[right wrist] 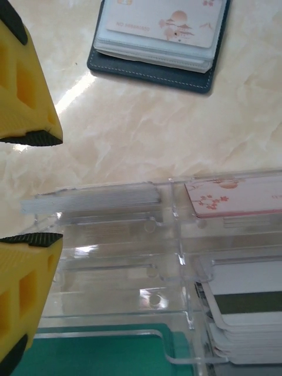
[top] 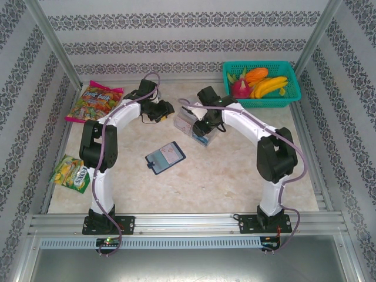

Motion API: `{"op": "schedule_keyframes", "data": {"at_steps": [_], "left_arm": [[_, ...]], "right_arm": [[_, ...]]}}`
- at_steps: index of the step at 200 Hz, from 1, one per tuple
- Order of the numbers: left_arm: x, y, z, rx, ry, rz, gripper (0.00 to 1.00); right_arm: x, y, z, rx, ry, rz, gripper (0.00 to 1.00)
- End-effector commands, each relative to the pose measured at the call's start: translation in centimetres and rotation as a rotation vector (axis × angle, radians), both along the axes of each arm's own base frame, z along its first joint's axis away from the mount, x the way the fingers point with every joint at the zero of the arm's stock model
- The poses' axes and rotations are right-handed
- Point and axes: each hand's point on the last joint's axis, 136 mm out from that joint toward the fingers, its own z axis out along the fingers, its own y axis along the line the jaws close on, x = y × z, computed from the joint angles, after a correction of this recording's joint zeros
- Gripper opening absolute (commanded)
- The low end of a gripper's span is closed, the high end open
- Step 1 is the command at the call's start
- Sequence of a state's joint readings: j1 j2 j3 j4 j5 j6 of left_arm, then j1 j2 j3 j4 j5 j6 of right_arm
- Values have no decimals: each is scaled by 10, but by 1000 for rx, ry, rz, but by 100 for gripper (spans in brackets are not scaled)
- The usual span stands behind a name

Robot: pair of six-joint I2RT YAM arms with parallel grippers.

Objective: Put the credit cards into the card holder

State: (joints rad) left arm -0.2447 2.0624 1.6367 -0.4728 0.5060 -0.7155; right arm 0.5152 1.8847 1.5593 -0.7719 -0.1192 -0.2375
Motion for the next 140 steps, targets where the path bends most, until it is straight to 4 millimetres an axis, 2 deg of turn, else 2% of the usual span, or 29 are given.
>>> {"op": "schedule_keyframes", "data": {"at_steps": [1,33,66,112,140], "left_arm": [[19,8,9,-7,-48,9,44],[47,7,3,-2,-61,-8,44],[64,-3,-5,-32,-49,-21,43],[61,-7,-15,-58,-31,-26,44],[55,-7,-22,-59,-18,-32,44]], "right_arm": [[-4,-2,-5,-88,-98,-9,46],[-9,-3,-22,-122,-94,-33,46],[2,-3,-35,-219,-206,-41,51],[17,-6,-55,-377,-309,-44,53],[24,-9,-56,-413,-359,-68,52]]}}
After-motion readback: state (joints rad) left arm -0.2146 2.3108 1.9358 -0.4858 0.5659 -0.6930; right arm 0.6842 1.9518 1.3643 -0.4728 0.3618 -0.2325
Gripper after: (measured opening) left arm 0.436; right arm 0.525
